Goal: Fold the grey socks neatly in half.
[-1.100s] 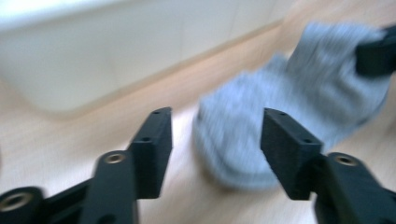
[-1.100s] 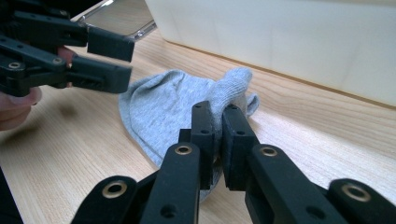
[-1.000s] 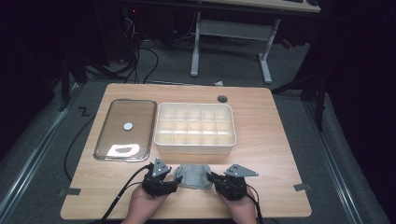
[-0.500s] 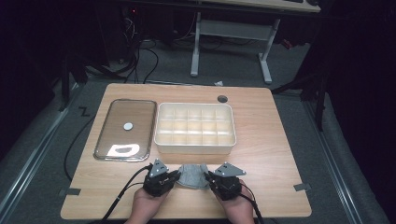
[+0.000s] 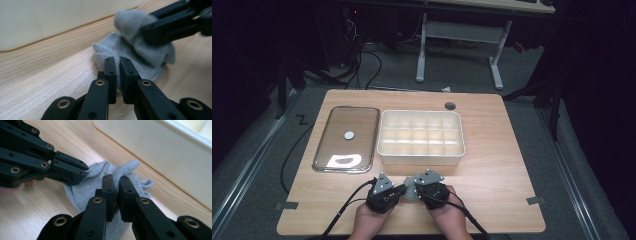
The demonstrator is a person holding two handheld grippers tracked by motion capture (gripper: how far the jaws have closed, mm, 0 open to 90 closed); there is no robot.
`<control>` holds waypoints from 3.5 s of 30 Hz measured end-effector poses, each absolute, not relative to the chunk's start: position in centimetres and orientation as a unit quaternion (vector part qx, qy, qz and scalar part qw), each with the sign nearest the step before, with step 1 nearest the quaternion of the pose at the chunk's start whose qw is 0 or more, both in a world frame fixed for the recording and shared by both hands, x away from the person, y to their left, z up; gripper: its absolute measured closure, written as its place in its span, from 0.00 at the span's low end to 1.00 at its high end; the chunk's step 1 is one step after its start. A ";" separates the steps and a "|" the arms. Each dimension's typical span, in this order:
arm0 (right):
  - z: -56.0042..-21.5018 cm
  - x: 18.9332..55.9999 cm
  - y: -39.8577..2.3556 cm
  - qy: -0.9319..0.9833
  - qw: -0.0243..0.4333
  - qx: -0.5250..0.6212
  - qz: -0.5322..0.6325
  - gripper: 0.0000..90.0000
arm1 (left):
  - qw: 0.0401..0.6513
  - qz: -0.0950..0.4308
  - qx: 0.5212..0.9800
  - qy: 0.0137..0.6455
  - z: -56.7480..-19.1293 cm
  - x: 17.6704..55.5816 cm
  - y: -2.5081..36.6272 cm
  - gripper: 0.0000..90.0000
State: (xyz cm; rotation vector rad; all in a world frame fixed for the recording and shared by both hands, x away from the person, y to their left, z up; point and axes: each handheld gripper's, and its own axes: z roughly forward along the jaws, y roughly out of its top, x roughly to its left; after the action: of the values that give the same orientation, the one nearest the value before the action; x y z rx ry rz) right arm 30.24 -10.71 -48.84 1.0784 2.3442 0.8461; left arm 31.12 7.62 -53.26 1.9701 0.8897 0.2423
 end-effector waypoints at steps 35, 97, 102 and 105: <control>-50.9 29.7 -9.5 0.864 0.159 0.357 0.317 0.93 | 0.415 0.098 0.838 0.341 -53.4 30.8 7.6 1.00; -52.0 28.1 -11.8 0.856 0.192 0.360 0.319 0.83 | 0.437 0.092 0.827 0.341 -53.3 30.0 7.9 1.00; -51.4 28.2 -11.9 0.852 0.184 0.363 0.328 0.83 | 0.440 0.087 0.824 0.346 -53.4 30.2 8.0 0.99; -50.8 28.1 -11.7 0.848 0.192 0.361 0.337 0.93 | 0.440 0.086 0.823 0.347 -53.4 30.2 8.0 0.99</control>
State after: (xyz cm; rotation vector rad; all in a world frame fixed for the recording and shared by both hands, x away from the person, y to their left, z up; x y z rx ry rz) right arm 28.09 -11.72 -50.76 1.0121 2.3809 0.9472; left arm 30.17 7.99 -53.39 2.0450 0.8628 0.2129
